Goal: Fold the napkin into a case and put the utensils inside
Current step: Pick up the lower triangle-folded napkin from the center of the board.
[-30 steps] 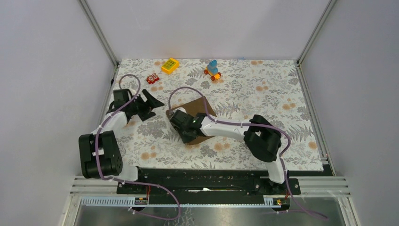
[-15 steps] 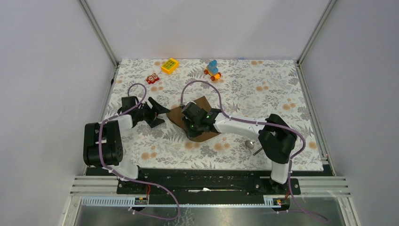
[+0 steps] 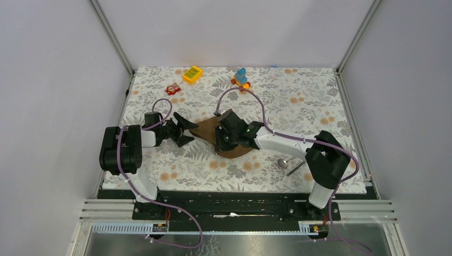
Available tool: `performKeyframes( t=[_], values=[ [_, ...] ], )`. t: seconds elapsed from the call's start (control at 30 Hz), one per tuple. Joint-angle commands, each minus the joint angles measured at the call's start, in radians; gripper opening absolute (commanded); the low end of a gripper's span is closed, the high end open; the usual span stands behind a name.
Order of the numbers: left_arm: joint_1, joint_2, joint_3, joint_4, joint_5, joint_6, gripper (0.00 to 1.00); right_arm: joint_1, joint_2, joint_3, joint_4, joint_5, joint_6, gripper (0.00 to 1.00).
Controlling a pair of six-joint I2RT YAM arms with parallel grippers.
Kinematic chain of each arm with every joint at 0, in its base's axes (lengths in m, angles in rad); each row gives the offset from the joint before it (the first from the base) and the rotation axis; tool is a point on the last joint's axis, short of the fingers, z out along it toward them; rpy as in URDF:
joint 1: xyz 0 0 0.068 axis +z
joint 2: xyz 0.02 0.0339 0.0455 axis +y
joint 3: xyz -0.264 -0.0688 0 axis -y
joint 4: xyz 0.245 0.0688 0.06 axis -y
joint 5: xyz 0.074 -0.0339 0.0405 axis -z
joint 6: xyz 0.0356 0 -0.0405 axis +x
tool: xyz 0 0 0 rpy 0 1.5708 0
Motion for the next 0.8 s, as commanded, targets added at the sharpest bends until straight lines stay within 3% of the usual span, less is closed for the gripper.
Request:
performKeyframes(
  t=[0.0,0.2,0.4,0.63,0.77],
  values=[
    [-0.005,0.032,-0.013,0.094,0.005,-0.022,0.81,-0.022,-0.074,-0.037,0.077,-0.046,0.028,0.0],
    [-0.006,0.02,0.017,0.002,-0.045,0.042,0.61,-0.029,-0.087,-0.067,0.1,-0.056,0.031,0.0],
    [-0.004,-0.015,0.073,-0.113,-0.112,0.133,0.5,-0.029,-0.097,-0.082,0.108,-0.079,0.019,0.0],
    [-0.006,0.023,0.095,-0.113,-0.1,0.146,0.52,-0.029,-0.12,-0.12,0.139,-0.097,0.021,0.0],
    [-0.004,0.022,0.111,-0.133,-0.101,0.169,0.4,-0.029,-0.132,-0.133,0.143,-0.107,0.021,0.0]
  ],
)
